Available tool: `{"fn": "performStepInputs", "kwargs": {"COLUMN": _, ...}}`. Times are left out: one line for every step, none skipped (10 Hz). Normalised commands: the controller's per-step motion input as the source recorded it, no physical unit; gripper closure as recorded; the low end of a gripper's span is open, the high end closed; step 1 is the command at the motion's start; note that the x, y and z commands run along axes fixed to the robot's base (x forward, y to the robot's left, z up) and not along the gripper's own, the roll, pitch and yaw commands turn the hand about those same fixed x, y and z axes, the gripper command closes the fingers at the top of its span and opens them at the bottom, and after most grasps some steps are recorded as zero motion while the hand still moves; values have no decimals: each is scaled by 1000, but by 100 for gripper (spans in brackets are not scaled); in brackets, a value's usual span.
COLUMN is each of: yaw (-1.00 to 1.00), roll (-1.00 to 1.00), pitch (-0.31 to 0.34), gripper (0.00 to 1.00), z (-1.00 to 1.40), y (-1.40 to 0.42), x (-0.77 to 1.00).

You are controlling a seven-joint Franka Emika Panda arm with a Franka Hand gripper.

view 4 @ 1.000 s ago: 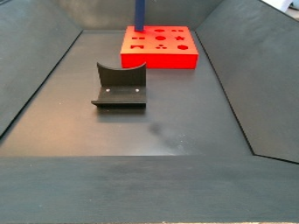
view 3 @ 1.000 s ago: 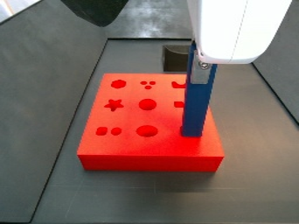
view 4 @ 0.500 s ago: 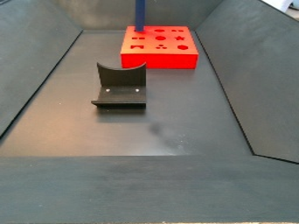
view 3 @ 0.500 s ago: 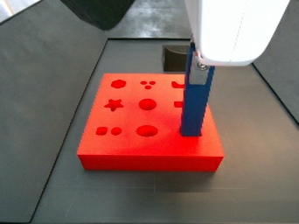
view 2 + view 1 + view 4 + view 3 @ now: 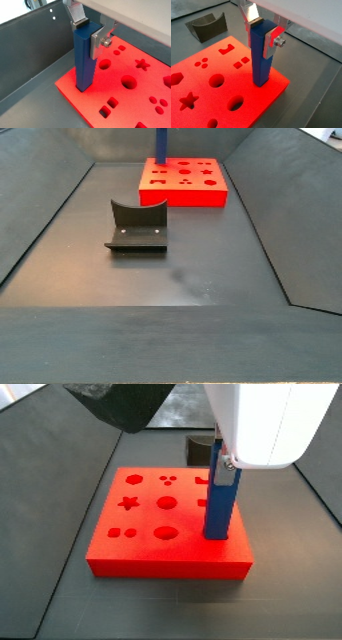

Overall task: Pick up the rectangle object. Move up. Move to above the board. Insert the rectangle object.
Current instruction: Insert the rectangle object.

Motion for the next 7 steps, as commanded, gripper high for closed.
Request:
{"fn": "performStepInputs", "kwargs": {"yaw": -169, "roll": 96, "pitch": 354, "gripper": 100, "z": -417, "y": -314, "x": 394}}
{"fn": "performStepInputs", "kwargs": {"yaw": -237, "roll": 66, "pitch": 404, "gripper": 100, "z": -320, "y": -214, "x": 294}}
{"fn": "performStepInputs", "kwargs": {"yaw": -251, "roll": 59, "pitch": 421, "gripper": 100, "z": -286, "y": -183, "x": 263}}
{"fn": "performStepInputs", "kwargs": {"yaw": -223, "roll": 54, "pitch": 444, "gripper": 100, "z": -263, "y": -60, "x": 303}}
{"fn": "performStepInputs", "kwargs": {"yaw": -214, "roll": 97, "pitch": 440, "gripper": 100, "z": -237, "y": 0, "x": 314}}
{"fn": "performStepInputs", "kwargs": {"yaw": -211, "roll": 136, "pitch": 430, "gripper": 100, "z": -223, "y": 0, "x": 323}}
{"fn": "performStepInputs", "kwargs": {"yaw": -237, "roll": 153, "pitch": 424, "gripper": 100, "z": -203, "y": 0, "x": 297}}
